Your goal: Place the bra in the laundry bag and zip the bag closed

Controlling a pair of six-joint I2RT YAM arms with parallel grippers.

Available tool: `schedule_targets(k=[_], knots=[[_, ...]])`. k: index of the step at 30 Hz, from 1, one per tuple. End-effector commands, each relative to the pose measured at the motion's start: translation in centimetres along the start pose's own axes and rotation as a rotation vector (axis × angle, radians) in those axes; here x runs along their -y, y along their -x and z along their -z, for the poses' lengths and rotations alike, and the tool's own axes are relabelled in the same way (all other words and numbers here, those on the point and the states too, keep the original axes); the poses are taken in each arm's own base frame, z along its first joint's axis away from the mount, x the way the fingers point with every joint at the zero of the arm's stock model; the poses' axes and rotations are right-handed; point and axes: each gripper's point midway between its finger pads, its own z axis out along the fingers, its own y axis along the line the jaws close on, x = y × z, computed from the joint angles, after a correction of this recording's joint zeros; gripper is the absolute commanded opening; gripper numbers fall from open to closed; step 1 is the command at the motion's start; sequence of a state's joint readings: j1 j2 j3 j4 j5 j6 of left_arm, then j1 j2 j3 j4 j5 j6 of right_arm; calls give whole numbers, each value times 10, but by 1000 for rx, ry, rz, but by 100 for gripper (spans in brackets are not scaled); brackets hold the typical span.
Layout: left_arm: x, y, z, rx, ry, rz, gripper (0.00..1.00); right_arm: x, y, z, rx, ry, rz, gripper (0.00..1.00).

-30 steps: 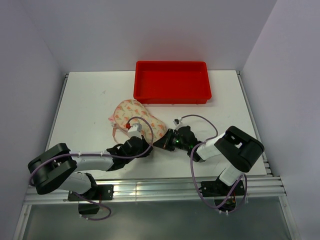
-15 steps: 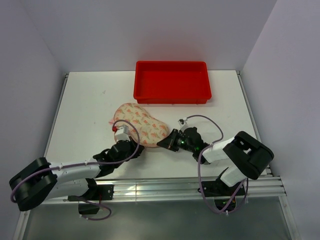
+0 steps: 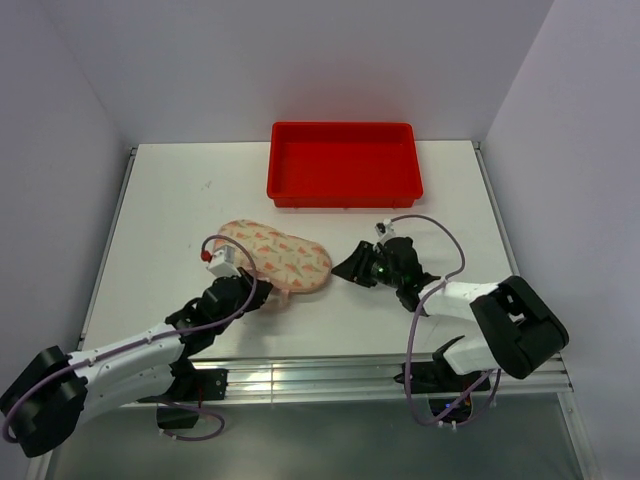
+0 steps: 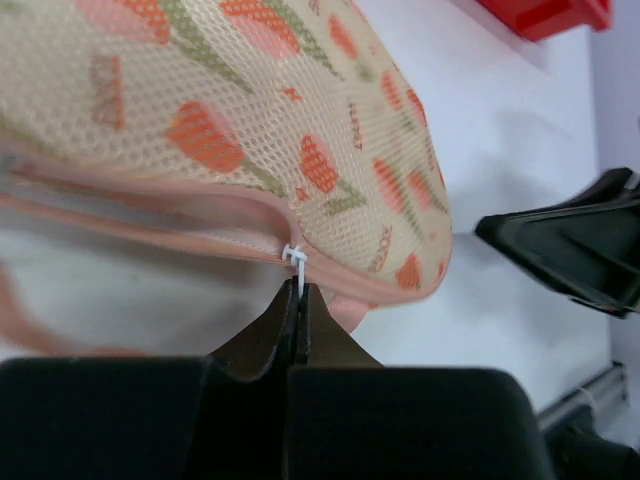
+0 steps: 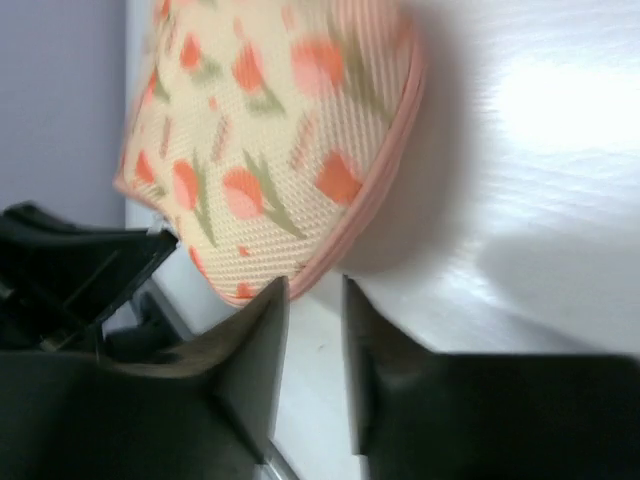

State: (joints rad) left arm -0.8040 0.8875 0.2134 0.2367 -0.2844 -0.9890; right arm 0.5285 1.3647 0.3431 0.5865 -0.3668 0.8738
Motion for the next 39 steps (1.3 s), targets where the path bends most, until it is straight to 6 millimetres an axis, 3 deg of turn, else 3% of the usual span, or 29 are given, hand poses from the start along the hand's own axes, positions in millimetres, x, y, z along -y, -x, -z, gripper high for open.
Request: schedule_targets(k=[1,3,5,7,10,16,19,21,22,23,27,28,39], knots=[[-13,0,-3,47,64,-29,0,29,15,4,46,-148,48,48],[4,-9,-6,25,25,-39,0,20,11,6,50,-120,33,70],[20,-15,-8,4,-28,-20,0,8,-4,7,35,-83,26,81],[29,-19,-11,-12,-57,-9,0,-6,-23,5,-8,-44,30,85],[43,-25,-16,-37,-96,-14,0,-24,-36,-1,-32,33,-14,86],[48,-38,-17,-75,-118,-10,0,-35,-34,-23,-41,80,-106,86],[43,-39,-15,-72,-114,-3,0,-20,-30,-37,-15,45,-153,78],[39,-41,-12,-72,-112,1,0,-26,-17,-42,23,78,-181,65],[39,-39,-11,-66,-119,4,0,-25,-16,-45,30,80,-191,56],[37,-40,-10,-68,-113,2,0,-28,-11,-45,49,93,-195,37],[21,-41,-5,-69,-67,-13,0,-26,-1,-43,98,77,-189,4],[17,-39,-3,-55,-55,-14,0,-26,5,-40,124,72,-185,0],[-44,-25,26,11,157,-9,0,25,26,-6,187,-49,-153,0]])
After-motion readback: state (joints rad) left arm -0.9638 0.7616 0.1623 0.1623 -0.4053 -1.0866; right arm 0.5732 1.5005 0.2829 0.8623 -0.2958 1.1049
